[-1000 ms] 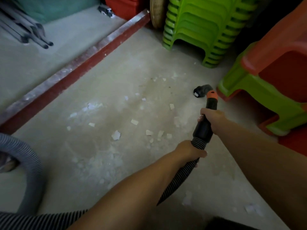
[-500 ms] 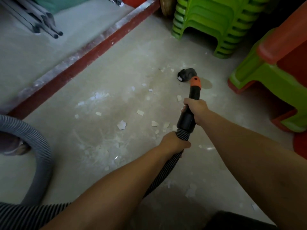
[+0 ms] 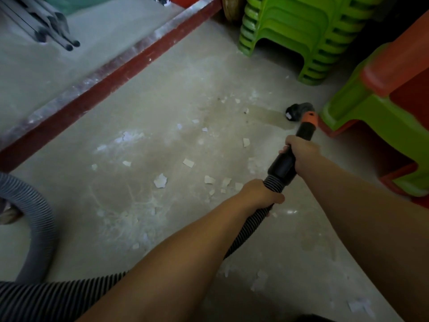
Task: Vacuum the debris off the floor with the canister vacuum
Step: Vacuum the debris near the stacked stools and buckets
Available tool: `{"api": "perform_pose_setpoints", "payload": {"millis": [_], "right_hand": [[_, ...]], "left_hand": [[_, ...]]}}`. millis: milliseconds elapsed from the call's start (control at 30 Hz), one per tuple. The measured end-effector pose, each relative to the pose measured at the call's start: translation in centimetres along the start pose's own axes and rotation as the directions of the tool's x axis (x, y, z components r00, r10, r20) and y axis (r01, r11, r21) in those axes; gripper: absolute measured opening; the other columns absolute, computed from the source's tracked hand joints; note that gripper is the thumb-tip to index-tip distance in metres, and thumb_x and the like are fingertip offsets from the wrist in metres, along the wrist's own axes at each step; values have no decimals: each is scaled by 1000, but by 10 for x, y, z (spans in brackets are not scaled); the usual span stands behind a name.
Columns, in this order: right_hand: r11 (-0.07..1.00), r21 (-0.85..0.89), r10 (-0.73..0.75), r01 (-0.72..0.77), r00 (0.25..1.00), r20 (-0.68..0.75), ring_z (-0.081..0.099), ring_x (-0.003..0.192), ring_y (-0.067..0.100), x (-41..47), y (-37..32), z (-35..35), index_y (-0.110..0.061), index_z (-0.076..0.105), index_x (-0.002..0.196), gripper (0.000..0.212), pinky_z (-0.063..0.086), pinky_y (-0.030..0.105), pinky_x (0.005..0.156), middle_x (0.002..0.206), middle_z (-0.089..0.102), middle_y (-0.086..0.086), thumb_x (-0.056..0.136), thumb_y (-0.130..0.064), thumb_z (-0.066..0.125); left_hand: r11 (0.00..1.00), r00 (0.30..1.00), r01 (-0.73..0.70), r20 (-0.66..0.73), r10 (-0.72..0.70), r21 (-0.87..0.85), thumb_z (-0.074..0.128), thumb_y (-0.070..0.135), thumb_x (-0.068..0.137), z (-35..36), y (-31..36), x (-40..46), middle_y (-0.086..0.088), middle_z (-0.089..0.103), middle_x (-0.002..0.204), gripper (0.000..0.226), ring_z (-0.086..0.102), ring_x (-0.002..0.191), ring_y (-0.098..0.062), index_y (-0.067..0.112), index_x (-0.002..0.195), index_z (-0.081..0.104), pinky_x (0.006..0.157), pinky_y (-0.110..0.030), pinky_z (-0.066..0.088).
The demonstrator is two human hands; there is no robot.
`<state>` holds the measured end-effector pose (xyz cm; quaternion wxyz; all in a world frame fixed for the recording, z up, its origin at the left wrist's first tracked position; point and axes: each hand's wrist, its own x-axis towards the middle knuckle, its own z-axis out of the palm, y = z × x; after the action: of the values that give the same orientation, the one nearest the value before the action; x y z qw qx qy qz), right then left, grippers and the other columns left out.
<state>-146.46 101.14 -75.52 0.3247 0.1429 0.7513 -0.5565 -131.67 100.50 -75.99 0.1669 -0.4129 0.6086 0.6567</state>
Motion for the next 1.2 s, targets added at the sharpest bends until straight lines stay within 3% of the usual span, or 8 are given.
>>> {"api": "perform_pose_setpoints", "payload": {"millis": [233,467,600,733,867,1033,1100,1200], "right_hand": [[977,-160,-85,139,949,305,50,40,17,-19,15,50,-3,49,93,18,51,31,50,58,52,9,82,0,63],[996,38,-83,83,997,-1,54,38,13,21,-16,7,-7,49,81,13,51,26,47,58,56,5,82,-5,62],[997,64,-39,43,998,-54,58,42,14,42,-21,2,-5,54,98,22,54,28,51,61,59,4,78,-8,62],[991,-57,-110,121,981,162,49,35,13,23,-15,50,-5,49,78,13,48,27,45,56,51,7,81,-1,61],[963,-171,-125,210,904,408,50,41,19,7,2,83,-8,48,78,17,48,31,50,54,52,9,82,-1,63],[989,-13,-144,145,986,89,51,45,18,54,-29,54,-8,53,72,14,48,30,49,64,57,9,79,-7,65],[992,35,-118,119,993,-23,55,46,17,78,-44,36,-6,58,86,11,50,26,46,70,60,8,78,-10,65],[993,18,-116,116,993,6,54,45,15,91,-48,37,-6,55,87,10,48,24,44,65,57,6,80,-8,62]], "left_hand": [[998,984,22,-174,-33,-64,65,13,81,-4,-30,3,-9,58,68,14,56,54,-24,11,77,52,72,-42,58],[990,996,-60,-62,69,131,67,17,83,-10,19,21,-7,59,72,16,58,56,-20,10,91,55,59,-29,55],[993,999,-34,-31,38,115,68,17,83,-11,34,37,-8,59,72,20,59,58,-21,7,94,55,71,-35,57],[1000,987,2,-162,-4,-14,66,14,83,-16,7,34,-10,58,68,15,57,57,-25,10,77,53,72,-41,57],[999,966,31,-256,-37,-27,65,16,84,-25,-14,26,-13,61,73,15,59,62,-27,12,77,53,72,-43,57],[990,986,-33,-159,55,134,65,17,84,-33,31,56,-9,60,71,16,58,60,-25,12,76,53,69,-33,54],[989,991,-54,-118,70,138,65,17,84,-30,55,74,-8,59,71,13,59,61,-23,10,81,55,70,-34,56],[997,994,-30,-104,38,77,65,15,84,-23,60,89,-10,58,72,14,59,64,-25,9,80,54,74,-37,57]]}}
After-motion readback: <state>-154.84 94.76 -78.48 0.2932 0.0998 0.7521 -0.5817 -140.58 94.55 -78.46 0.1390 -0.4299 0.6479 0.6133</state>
